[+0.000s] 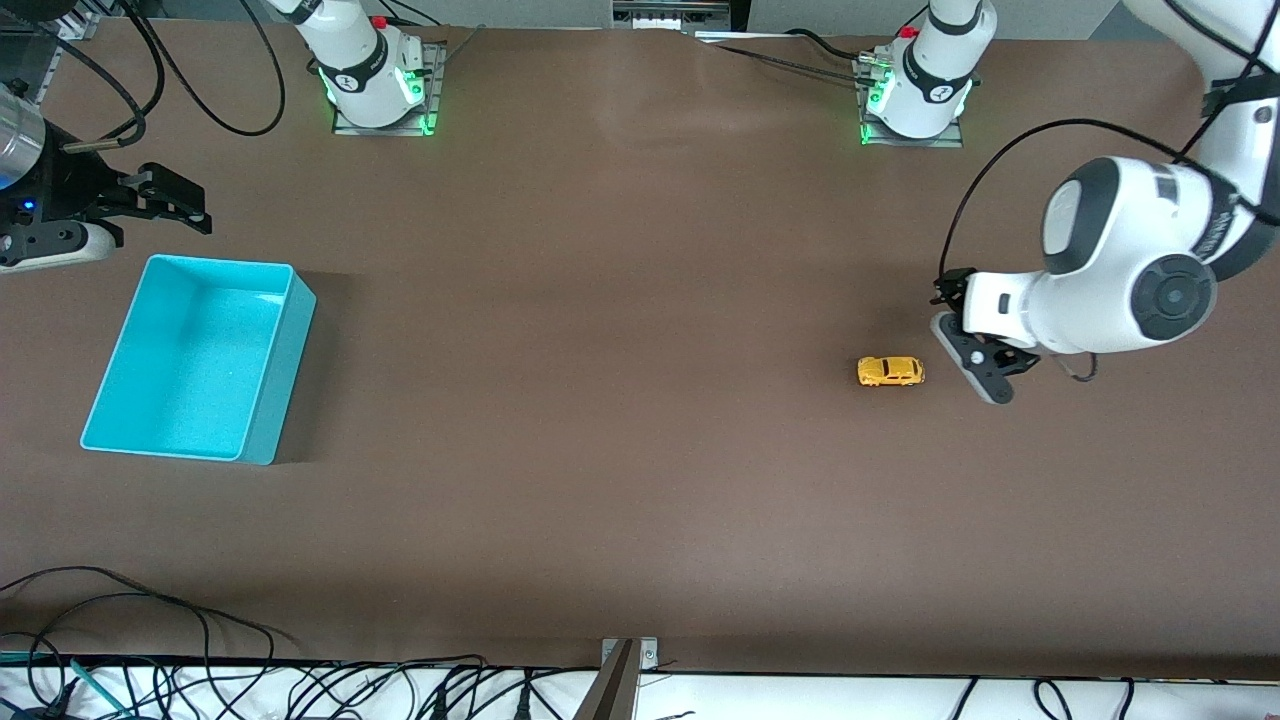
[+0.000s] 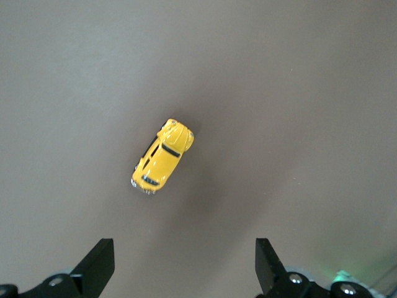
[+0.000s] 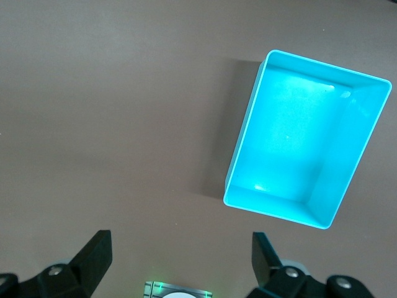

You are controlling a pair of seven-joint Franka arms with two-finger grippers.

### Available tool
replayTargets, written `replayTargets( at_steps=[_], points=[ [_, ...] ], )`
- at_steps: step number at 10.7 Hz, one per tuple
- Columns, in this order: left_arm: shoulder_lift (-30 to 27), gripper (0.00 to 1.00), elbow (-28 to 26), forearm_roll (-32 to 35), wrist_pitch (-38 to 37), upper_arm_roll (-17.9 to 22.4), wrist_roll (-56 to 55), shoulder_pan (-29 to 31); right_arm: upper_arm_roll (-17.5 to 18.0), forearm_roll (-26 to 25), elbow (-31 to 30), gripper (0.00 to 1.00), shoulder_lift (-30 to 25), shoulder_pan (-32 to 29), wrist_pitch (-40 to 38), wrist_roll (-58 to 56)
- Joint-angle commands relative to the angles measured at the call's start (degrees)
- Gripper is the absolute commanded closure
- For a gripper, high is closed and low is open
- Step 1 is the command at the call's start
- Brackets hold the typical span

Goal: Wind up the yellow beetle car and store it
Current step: 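Reach the left gripper down over the yellow beetle car, then close the left gripper around the yellow car's body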

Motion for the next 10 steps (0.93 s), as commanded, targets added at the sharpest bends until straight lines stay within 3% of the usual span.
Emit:
replayTargets(
  at_steps=[1, 4, 6, 10],
  points=[
    [-1.58, 0.00, -8.24, 0.43, 10.29, 0.17, 10.34, 0.02, 0.22, -0.52, -0.33, 0.00, -0.54, -0.37, -0.54, -1.58],
    [-0.63, 0.00, -17.22, 0.52, 26.02, 0.08, 18.43, -0.50, 0.22, -0.52, -0.33, 0.00, -0.54, -0.37, -0.54, -1.85],
    [3.58, 0.00, -18.12, 2.96, 32.98, -0.27, 23.08, -0.68, 0.04, -0.52, -0.33, 0.00, -0.54, -0.37, -0.54, -1.85],
    [6.76, 0.00, -20.23, 3.33, 41.43, -0.36, 27.41, -1.47, 0.04, -0.52, -0.33, 0.00, -0.54, -0.37, -0.54, -1.85]
  ],
)
